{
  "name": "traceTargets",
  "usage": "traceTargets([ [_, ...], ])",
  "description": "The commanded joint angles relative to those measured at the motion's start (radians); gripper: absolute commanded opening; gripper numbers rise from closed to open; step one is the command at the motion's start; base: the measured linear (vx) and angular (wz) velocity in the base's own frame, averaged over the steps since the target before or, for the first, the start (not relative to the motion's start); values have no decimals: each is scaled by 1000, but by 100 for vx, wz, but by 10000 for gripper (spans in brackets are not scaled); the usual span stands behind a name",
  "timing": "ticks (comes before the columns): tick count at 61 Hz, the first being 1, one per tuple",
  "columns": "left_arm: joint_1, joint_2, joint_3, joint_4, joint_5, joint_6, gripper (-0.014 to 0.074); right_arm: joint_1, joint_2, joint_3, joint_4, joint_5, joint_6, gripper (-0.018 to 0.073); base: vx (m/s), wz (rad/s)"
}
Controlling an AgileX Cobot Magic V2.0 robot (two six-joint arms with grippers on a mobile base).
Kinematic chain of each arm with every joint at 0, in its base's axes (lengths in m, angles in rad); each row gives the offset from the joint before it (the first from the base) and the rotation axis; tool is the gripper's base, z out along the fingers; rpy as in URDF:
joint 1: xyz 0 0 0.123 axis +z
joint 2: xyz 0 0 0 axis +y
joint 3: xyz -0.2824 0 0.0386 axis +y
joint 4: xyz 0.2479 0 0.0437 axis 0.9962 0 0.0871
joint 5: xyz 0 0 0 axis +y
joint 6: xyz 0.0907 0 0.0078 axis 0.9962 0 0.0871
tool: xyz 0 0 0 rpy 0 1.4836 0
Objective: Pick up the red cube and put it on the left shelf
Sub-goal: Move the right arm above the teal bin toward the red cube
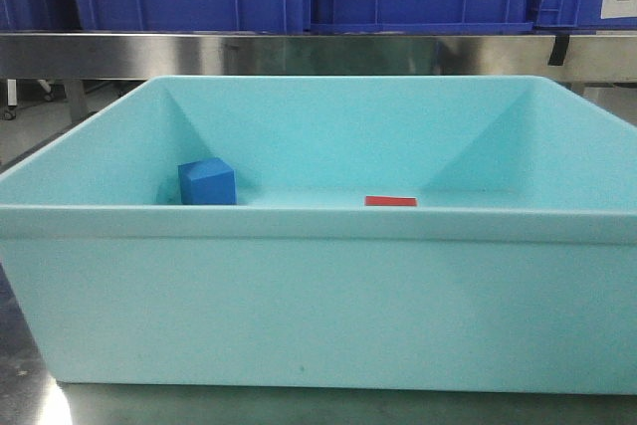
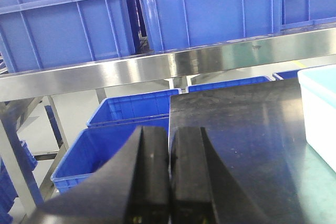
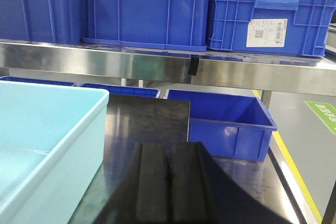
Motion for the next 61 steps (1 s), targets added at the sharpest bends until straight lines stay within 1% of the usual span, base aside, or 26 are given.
traceTargets([
  [1,-1,8,22,-5,-91,1,106,-7,-19,-25,0,-86,-7,57,0,0],
  [9,-1,8,22,-5,-91,1,106,-7,-19,-25,0,-91,-7,57,0,0],
  [15,-1,8,22,-5,-91,1,106,-7,-19,-25,0,-121,-7,57,0,0],
  [22,-1,8,22,-5,-91,1,106,-7,-16,-26,0,-139,29,57,0,0],
  [27,-1,8,22,-5,-91,1,106,-7,16,-49,0,-109,58,57,0,0],
  [33,-1,8,22,-5,-91,1,106,-7,115,-104,0,-30,89,57,3,-18],
  [38,-1,8,22,-5,-91,1,106,-7,220,-161,0,14,90,57,0,0],
  [53,-1,8,22,-5,-91,1,106,-5,573,-431,10,75,94,57,0,0],
  [56,-1,8,22,-5,-91,1,106,-5,635,-488,23,86,97,57,0,0],
  [61,-1,8,22,-5,-91,1,106,-5,737,-571,75,108,97,57,0,0],
])
